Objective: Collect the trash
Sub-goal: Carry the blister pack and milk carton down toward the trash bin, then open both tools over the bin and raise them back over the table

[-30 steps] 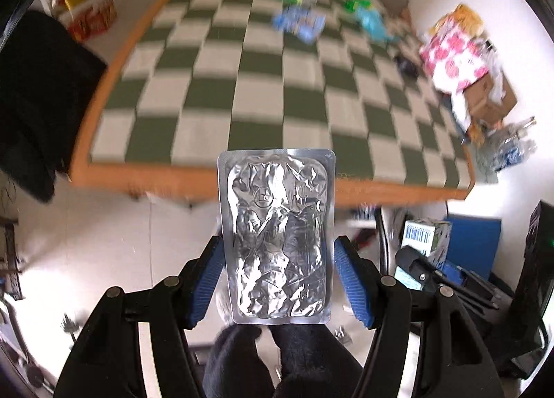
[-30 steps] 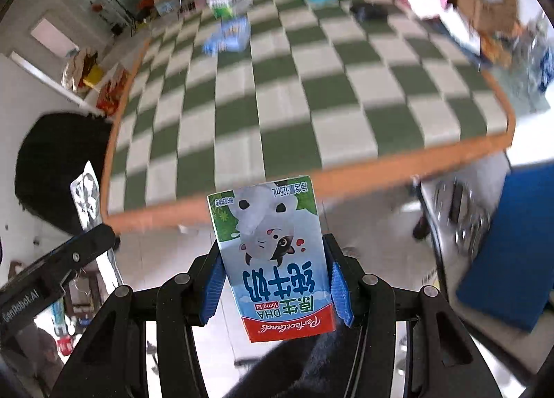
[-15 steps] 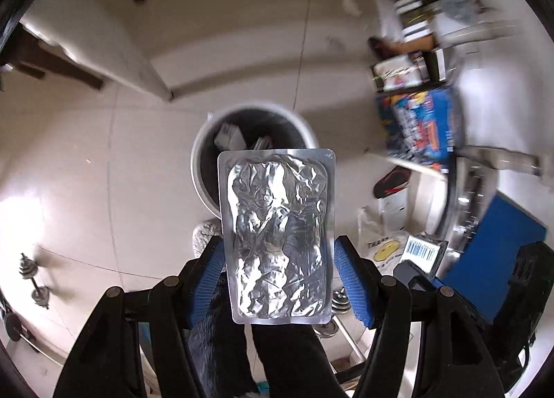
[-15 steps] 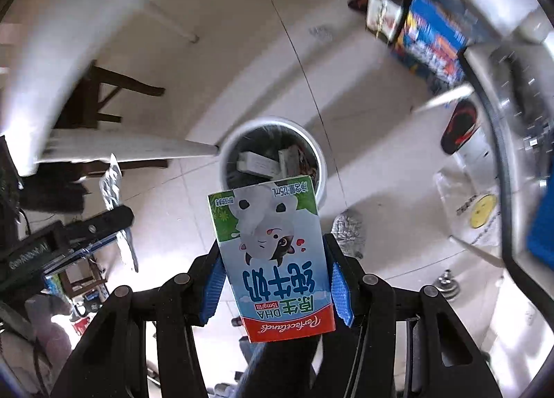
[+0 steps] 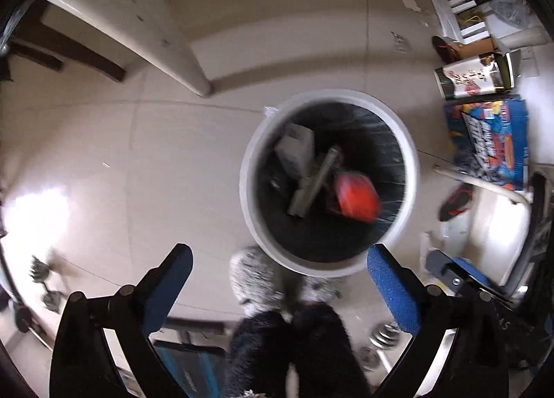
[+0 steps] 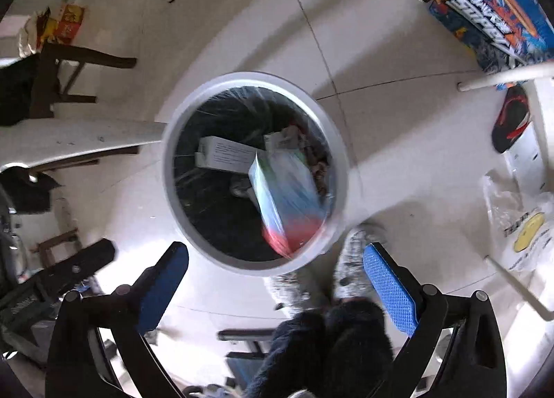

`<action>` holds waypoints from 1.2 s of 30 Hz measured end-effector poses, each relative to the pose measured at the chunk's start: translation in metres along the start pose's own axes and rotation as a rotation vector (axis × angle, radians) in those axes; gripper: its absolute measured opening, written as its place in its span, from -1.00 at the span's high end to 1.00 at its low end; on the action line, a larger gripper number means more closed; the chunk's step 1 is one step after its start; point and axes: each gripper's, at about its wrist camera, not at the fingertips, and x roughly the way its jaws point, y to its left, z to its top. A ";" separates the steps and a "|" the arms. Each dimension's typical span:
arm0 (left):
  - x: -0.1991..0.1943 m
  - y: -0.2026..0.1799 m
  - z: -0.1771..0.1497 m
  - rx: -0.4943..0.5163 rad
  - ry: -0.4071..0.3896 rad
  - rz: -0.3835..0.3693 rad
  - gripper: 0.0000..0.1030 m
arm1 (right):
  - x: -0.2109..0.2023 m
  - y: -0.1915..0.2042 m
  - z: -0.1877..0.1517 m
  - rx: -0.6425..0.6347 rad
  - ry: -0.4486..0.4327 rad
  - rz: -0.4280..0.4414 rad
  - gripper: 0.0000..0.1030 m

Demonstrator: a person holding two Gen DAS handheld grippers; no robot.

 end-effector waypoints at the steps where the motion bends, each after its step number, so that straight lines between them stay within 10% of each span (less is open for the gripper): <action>1: -0.004 0.002 -0.001 0.006 -0.014 0.029 -1.00 | -0.001 0.002 -0.001 -0.009 -0.001 -0.019 -0.98; 13: -0.087 -0.003 -0.042 0.008 -0.053 0.114 -1.00 | -0.083 0.023 -0.027 -0.103 -0.069 -0.268 -0.98; 36: -0.356 -0.031 -0.127 0.131 -0.245 0.061 -1.00 | -0.383 0.108 -0.140 -0.151 -0.215 -0.198 -0.98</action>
